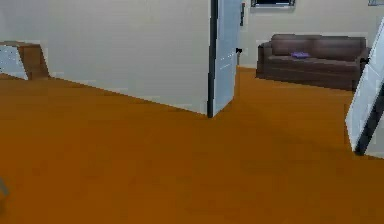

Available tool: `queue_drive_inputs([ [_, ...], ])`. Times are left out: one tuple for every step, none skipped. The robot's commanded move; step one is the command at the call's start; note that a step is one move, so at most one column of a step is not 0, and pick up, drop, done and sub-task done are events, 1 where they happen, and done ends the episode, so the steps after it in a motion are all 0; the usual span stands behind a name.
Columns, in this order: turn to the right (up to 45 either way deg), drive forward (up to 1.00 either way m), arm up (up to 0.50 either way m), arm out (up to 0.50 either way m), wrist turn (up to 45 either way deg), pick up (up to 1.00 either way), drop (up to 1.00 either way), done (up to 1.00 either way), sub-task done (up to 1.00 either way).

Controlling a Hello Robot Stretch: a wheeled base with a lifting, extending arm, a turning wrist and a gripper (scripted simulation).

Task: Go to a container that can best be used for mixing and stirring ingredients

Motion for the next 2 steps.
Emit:
queue_drive_inputs([
  [24.0,0.00,0.00,0.00,0.0,0.00,0.00,0.00,0.00],
  [0.0,1.00,0.00,0.00,0.0,0.00,0.00,0.00,0.00],
])
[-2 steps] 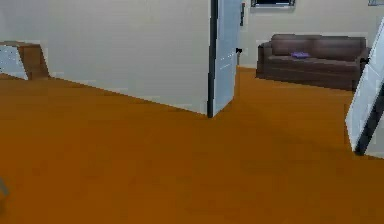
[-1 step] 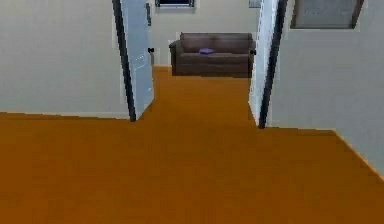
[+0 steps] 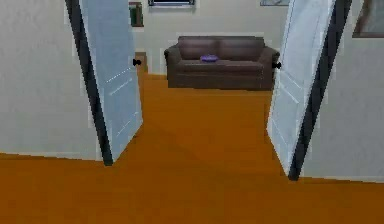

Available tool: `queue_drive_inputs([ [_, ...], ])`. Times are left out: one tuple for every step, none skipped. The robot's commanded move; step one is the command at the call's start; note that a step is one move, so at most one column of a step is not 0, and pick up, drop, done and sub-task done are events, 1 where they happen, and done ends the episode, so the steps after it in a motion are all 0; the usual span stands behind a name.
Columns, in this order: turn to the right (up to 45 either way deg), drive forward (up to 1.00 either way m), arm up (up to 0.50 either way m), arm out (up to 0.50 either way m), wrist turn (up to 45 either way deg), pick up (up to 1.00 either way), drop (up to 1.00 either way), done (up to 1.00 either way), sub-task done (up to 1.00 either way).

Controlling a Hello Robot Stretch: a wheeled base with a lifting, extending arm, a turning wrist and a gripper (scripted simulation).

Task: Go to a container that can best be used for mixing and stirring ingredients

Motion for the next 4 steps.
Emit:
queue_drive_inputs([
  [0.0,1.00,0.00,0.00,0.0,0.00,0.00,0.00,0.00],
  [3.0,0.00,0.00,0.00,0.0,0.00,0.00,0.00,0.00],
  [0.0,1.00,0.00,0.00,0.0,0.00,0.00,0.00,0.00],
  [0.0,0.75,0.00,0.00,0.0,0.00,0.00,0.00,0.00],
])
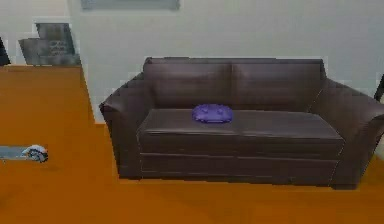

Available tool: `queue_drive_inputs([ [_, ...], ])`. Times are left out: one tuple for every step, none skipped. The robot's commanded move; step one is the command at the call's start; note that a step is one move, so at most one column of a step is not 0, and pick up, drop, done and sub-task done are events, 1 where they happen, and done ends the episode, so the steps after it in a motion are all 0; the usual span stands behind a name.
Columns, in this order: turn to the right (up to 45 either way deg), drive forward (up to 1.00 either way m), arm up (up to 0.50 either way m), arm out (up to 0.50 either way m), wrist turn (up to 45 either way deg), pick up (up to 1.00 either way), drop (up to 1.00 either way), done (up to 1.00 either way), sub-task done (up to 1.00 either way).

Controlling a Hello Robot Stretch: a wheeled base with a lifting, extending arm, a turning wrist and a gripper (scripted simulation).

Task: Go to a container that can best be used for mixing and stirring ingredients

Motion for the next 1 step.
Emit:
queue_drive_inputs([
  [-42.0,0.00,0.00,0.00,0.0,0.00,0.00,0.00,0.00],
])
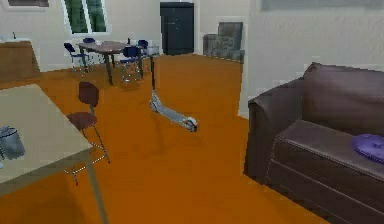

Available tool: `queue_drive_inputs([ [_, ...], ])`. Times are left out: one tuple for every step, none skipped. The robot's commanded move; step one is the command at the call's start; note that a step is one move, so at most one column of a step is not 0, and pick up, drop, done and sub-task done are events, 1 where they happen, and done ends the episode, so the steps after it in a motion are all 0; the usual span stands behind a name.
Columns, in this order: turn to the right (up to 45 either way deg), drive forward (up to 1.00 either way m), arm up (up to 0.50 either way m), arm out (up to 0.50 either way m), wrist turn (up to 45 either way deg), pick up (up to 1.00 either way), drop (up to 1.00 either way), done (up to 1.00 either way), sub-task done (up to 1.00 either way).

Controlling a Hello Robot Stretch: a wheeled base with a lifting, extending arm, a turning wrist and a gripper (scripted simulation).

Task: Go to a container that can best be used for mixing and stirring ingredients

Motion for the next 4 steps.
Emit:
queue_drive_inputs([
  [0.0,0.65,0.00,0.00,0.0,0.00,0.00,0.00,0.00],
  [-18.0,0.00,0.00,0.00,0.0,0.00,0.00,0.00,0.00],
  [0.0,1.00,0.00,0.00,0.0,0.00,0.00,0.00,0.00],
  [-3.0,0.00,0.00,0.00,0.0,0.00,0.00,0.00,0.00],
])
